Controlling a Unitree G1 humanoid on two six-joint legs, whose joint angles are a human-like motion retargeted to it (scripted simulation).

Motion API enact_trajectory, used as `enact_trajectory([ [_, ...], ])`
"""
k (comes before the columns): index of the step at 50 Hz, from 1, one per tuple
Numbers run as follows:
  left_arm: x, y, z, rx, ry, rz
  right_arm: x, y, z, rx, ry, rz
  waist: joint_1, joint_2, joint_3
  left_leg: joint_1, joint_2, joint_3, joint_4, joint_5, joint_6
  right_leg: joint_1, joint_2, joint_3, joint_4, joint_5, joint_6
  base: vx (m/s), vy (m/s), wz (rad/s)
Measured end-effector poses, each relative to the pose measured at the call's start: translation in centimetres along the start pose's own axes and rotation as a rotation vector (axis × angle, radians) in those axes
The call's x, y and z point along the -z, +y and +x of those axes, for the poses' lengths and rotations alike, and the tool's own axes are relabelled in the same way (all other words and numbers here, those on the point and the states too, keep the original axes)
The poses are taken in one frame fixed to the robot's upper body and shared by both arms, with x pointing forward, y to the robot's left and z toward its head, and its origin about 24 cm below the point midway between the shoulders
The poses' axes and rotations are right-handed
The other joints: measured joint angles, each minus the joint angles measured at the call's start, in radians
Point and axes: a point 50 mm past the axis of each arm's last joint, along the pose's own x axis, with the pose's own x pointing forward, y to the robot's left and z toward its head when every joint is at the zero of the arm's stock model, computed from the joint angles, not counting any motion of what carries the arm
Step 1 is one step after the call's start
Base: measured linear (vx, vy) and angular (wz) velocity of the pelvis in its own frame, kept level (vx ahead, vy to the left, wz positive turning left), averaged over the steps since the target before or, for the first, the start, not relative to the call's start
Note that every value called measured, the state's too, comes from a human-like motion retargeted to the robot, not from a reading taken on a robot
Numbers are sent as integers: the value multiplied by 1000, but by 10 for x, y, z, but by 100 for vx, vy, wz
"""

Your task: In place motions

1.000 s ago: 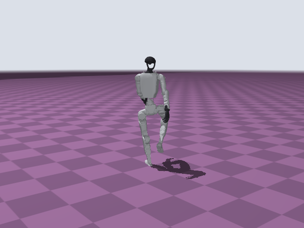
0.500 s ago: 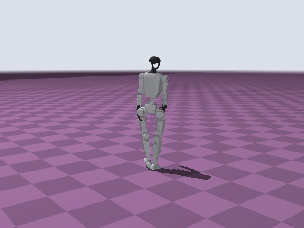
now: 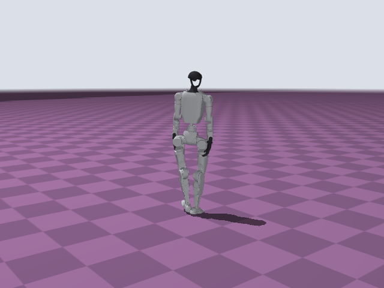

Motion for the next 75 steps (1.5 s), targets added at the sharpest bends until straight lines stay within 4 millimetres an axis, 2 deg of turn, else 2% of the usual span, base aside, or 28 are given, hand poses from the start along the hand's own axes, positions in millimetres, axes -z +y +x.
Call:
enact_trajectory([
  [5,9,4,0,8,10,-44,15,0,3,22,1,51,-44,10,-7,7,1,-21,-1,4,4,11,-2,-18,-5,1,7,3,-2,16],
  [9,22,6,-1,19,48,-95,13,0,3,25,-13,74,-46,15,-16,11,3,-13,-2,1,3,6,1,-5,-3,2,6,3,-1,-23],
  [15,37,8,-2,24,113,-138,-14,1,1,2,-108,84,-49,21,-18,19,8,-2,-4,0,2,1,6,8,0,4,4,1,0,-2],
  [17,38,10,-2,29,120,-131,-24,3,-1,-21,-142,71,-114,25,-15,16,-3,-67,0,10,8,8,6,-59,-14,12,-5,0,-1,133],
  [20,40,11,-3,27,126,-119,-34,4,-2,-24,-159,6,-177,28,-12,17,-13,-126,6,20,13,16,6,-121,-24,18,-15,0,-1,98],
  [23,38,11,-3,22,121,-107,-37,3,-3,-11,-146,-87,-181,26,-12,18,-13,-132,7,25,14,20,5,-126,-24,17,-14,0,0,11],
  [28,32,7,-2,38,98,-102,-35,4,-2,-6,-126,-156,-150,18,-17,20,-14,-107,5,28,13,26,14,-103,-28,8,-20,-1,0,-18],
  [38,26,1,0,66,76,-71,-26,6,0,-21,-118,-39,-94,15,-20,21,-3,-62,2,35,9,26,11,-62,-19,-3,-13,0,0,-20],
  [47,24,4,-1,60,72,-52,-23,4,-1,-25,-114,1,-81,18,-15,16,2,-73,9,52,8,34,0,-75,-8,-15,-6,-1,0,13],
  [63,46,3,-1,62,139,-107,-30,5,-1,-9,-105,-138,-129,18,-12,14,-10,-139,17,82,11,50,6,-140,-26,-12,-24,0,0,21],
  [75,43,2,-1,63,135,-84,-27,6,-1,-25,-113,-63,-101,17,-12,8,5,-98,28,84,6,40,14,-95,-20,-15,-29,0,-1,-17],
])
